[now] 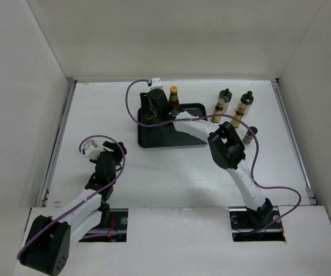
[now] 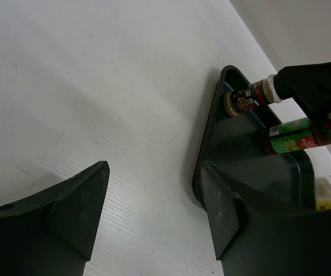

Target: Organize the condiment bottles

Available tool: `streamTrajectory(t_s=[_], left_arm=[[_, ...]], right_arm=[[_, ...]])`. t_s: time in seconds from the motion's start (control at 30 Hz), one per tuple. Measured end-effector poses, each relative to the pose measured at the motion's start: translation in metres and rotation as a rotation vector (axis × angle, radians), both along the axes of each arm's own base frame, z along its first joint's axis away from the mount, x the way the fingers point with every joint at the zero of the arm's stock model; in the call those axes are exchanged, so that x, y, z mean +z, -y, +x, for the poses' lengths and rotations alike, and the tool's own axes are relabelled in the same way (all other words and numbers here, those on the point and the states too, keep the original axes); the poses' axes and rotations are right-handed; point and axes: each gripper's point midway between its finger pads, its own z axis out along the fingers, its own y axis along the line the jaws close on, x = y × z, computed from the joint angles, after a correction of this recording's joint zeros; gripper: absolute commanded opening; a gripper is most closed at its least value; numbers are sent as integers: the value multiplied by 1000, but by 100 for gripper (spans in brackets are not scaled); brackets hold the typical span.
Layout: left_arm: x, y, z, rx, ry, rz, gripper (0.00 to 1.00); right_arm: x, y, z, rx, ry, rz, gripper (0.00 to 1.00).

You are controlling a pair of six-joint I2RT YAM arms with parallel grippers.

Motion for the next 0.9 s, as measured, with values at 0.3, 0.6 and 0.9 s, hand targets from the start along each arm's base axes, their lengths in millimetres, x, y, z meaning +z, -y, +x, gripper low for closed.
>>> streamTrajectory(t_s=[0.3,0.6,0.9], left_arm=[[0,0,0,-3,-1,-1,64],[3,1,1,-8,10,-7,65],[-5,2,1,-12,-14,0,66]], right_arm=[[16,3,-26,55,-15,30,82],[219,88,-124,79,303,321,50],[156,410,-116,-751,326,186,65]])
